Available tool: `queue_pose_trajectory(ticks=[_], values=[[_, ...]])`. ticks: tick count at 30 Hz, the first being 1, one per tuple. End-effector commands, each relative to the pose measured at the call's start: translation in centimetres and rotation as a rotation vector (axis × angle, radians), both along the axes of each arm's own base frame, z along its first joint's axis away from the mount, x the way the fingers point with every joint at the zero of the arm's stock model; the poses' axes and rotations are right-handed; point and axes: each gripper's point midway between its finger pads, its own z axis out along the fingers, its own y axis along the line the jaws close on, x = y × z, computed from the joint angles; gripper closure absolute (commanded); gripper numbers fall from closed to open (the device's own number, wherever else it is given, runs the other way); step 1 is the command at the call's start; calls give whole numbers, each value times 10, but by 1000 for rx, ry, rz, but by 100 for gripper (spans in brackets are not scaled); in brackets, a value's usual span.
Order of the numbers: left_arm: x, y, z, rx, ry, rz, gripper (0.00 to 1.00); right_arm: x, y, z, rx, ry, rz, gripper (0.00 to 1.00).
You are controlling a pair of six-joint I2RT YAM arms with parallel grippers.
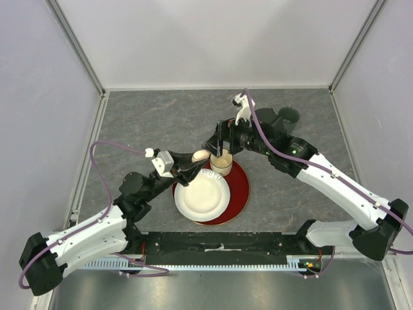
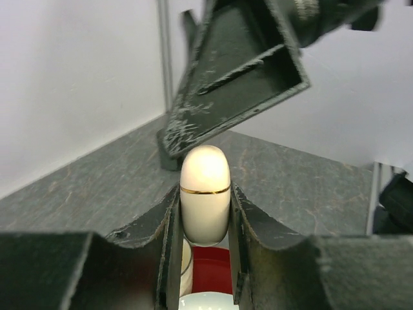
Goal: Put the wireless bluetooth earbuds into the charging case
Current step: Close the charging case, then place the charging case at the center of the board.
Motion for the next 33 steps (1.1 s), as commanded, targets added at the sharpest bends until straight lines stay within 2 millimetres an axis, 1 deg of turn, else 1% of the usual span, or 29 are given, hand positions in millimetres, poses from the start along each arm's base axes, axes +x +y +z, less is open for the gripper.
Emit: queue_pose_trajectory(ticks=[1, 2, 3, 4, 5, 6, 7, 8, 9, 10, 11, 12, 13, 14, 15, 16, 17, 19, 20, 21, 22, 23, 26, 27, 29, 30, 31, 33], values=[[39, 28, 38, -140, 120, 234, 98, 27, -39, 3, -29, -45, -280, 2], [47, 28, 24, -96, 191, 262, 98, 30, -48, 10, -12, -58, -336, 2], [55, 32, 32, -100, 201, 295, 98, 35, -58, 9, -18, -64, -399, 2], [60, 34, 30, -89, 230, 310, 98, 43, -71, 11, -14, -73, -491, 2], [72, 43, 30, -106, 299, 339, 98, 43, -80, 14, -7, -84, -529, 2], [81, 45, 20, -94, 360, 346, 98, 45, -86, 16, -6, -91, -562, 2], [87, 49, 17, -102, 407, 338, 98, 45, -89, 18, 5, -91, -576, 2], [85, 43, 15, -128, 510, 249, 98, 45, -92, 19, 10, -91, -585, 2], [104, 63, 9, -161, 570, 295, 98, 44, -92, 16, 7, -86, -586, 2], [113, 65, -3, -192, 667, 289, 98, 42, -93, 17, 15, -82, -583, 2], [121, 71, -10, -185, 717, 285, 98, 41, -93, 14, 11, -75, -580, 2], [125, 72, -14, -180, 750, 279, 98, 40, -93, 12, 9, -71, -576, 2], [136, 70, -32, -158, 824, 281, 98, 39, -92, 10, 10, -65, -569, 2], [140, 66, -27, -148, 844, 248, 98, 38, -92, 7, 6, -56, -565, 2], [146, 69, -34, -146, 888, 251, 98, 36, -92, 5, 7, -51, -562, 2], [158, 65, -54, -130, 962, 237, 98, 36, -92, 4, 6, -45, -560, 2], [160, 59, -51, -117, 976, 170, 98, 34, -92, 0, 3, -36, -555, 2], [169, 49, -65, -101, 1033, 110, 98, 32, -92, -1, 5, -31, -549, 2], [181, 44, -79, -82, 1087, 85, 98, 32, -91, -2, 4, -29, -545, 2], [187, 43, -87, -80, 1113, 92, 98, 31, -91, -3, 2, -26, -540, 2], [196, 41, -87, -89, 1115, 96, 98, 30, -91, -3, 4, -27, -539, 2], [207, 40, -108, -82, 1171, 108, 98, 29, -91, -3, 2, -23, -535, 2], [221, 33, -117, -85, 1214, 88, 98, 27, -93, -4, -2, -25, -534, 2], [227, 32, -132, -88, 1247, 104, 98, 27, -95, -4, 0, -28, -536, 2], [237, 37, -150, -105, 1289, 161, 98, 26, -98, -5, -4, -32, -542, 2], [240, 38, -167, -100, 1329, 176, 98, 25, -98, -4, -1, -34, -542, 2], [242, 37, -172, -106, 1346, 176, 98, 25, -99, -4, -4, -36, -541, 2], [244, 38, -186, -108, 1376, 198, 98, 24, -100, -4, -7, -36, -540, 2]])
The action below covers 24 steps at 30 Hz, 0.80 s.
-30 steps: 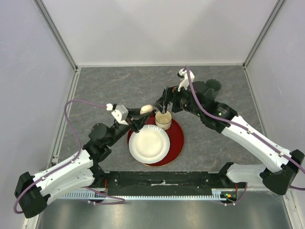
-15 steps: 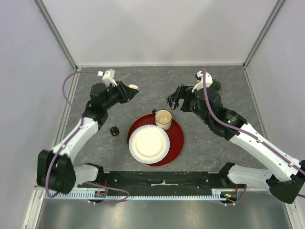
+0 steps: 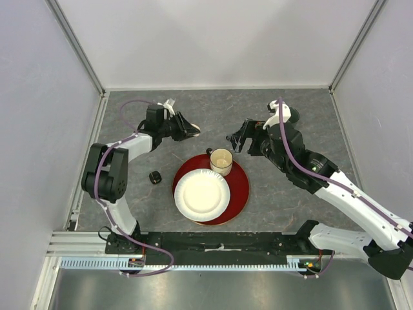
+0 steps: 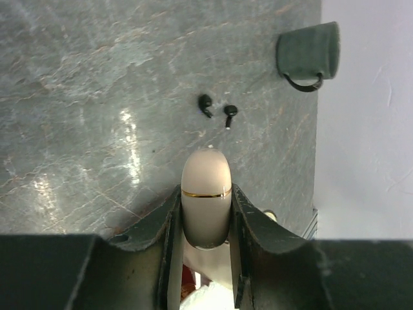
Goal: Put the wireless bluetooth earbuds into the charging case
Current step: Place the charging case at the center of the board.
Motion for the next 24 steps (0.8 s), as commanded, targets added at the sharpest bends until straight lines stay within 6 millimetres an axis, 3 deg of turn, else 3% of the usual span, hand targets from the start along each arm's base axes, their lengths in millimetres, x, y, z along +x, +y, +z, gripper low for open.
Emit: queue_pose_trajectory(ticks=[1, 7, 15, 20, 24], values=[[16, -2, -14, -42, 58, 49, 98, -2, -6, 4, 7, -13, -8, 2], [29, -3, -52, -58, 134, 84, 94, -2, -1, -2, -3, 2, 9, 2], [40, 3, -71, -42, 191, 139, 88, -1, -1, -3, -13, 1, 15, 2], [39, 7, -77, -24, 205, 154, 75, 0, 2, -6, -20, 8, 23, 2], [38, 11, -80, 0, 214, 172, 72, 0, 5, -5, -23, 9, 35, 2]])
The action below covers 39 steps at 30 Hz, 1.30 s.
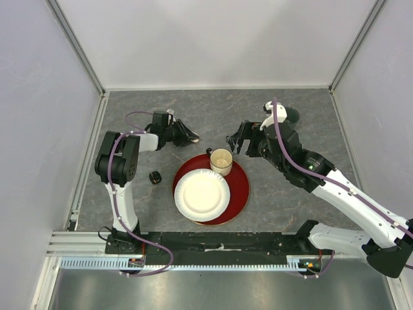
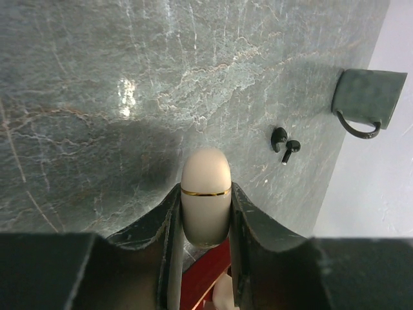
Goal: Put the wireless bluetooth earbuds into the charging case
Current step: Place the charging case at the center of the board.
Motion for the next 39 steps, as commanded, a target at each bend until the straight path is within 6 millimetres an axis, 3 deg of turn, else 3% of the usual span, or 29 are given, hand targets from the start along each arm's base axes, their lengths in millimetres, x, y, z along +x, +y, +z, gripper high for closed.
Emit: queue_pose_trajectory(ticks=[1, 4, 11, 19, 26, 32, 33, 36, 37, 39], values=[[13, 6, 6, 13, -9, 50, 71, 2, 3, 4, -4, -10, 18, 2], [12, 10, 3, 30, 6, 61, 64, 2, 4, 5, -7, -13, 21, 2], [7, 16, -4, 59, 32, 75, 62, 1, 4, 3, -3, -9, 26, 2], [0, 26, -9, 120, 49, 83, 45, -2, 1, 1, 2, -4, 23, 2], [-12, 40, -11, 202, 59, 98, 41, -5, 1, -1, 7, 0, 31, 2], [-16, 51, 5, 260, 18, 101, 37, -6, 4, -3, 8, 7, 46, 2], [-14, 54, 18, 271, -16, 116, 37, -6, 4, -3, 9, 9, 47, 2], [-17, 65, 31, 332, -53, 129, 36, -7, 4, -4, 8, 11, 49, 2], [-18, 70, 46, 358, -92, 124, 36, -7, 4, -5, 6, 12, 47, 2], [-26, 83, 52, 422, -106, 143, 36, -7, 5, -5, 6, 13, 50, 2]])
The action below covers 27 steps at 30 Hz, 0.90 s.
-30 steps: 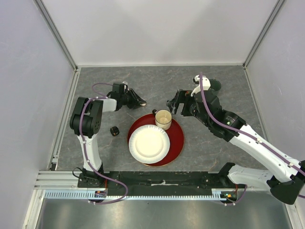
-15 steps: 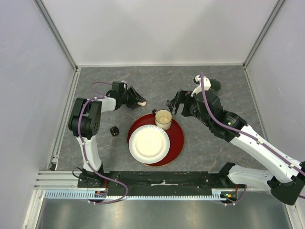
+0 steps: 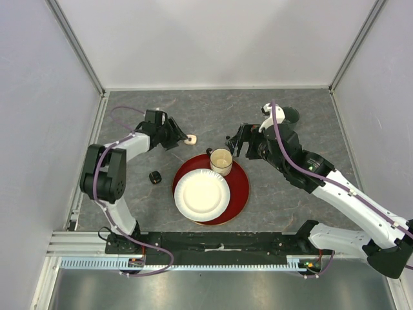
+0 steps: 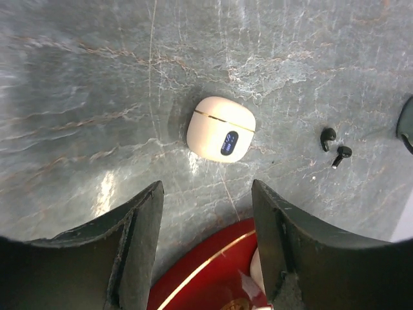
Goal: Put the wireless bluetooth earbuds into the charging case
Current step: Place the charging case at the center of the board, then pick up the charging case at the center of the board.
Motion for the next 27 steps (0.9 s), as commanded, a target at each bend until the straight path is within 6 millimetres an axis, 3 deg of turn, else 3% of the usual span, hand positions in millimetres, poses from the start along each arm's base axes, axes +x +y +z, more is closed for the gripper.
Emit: queue_pose_trajectory(ticks=[1, 4, 5, 7, 8, 10, 12, 14, 19, 27], values=[[-13, 34, 49, 181, -147, 5, 36, -1, 0, 1, 7, -3, 4, 2], [-37, 59, 52, 285, -134, 39, 36, 1, 1, -3, -7, 2, 7, 2], [-44, 71, 67, 324, -165, 87, 36, 1, 3, -4, -10, 3, 15, 2], [-69, 83, 56, 358, -119, 112, 35, 3, 6, -8, -17, 12, 22, 2], [-76, 91, 68, 372, -150, 154, 35, 3, 8, -9, -17, 14, 29, 2], [-102, 105, 54, 403, -89, 202, 35, 4, 12, -12, -21, 22, 41, 2], [-115, 117, 61, 424, -114, 260, 35, 5, 17, -14, -20, 31, 57, 2], [-131, 124, 49, 439, -86, 278, 35, 6, 20, -14, -19, 33, 64, 2], [-150, 122, 26, 427, -15, 265, 35, 7, 23, -15, -18, 36, 75, 2], [-152, 115, 2, 408, 72, 246, 36, 6, 19, -14, -17, 27, 67, 2]])
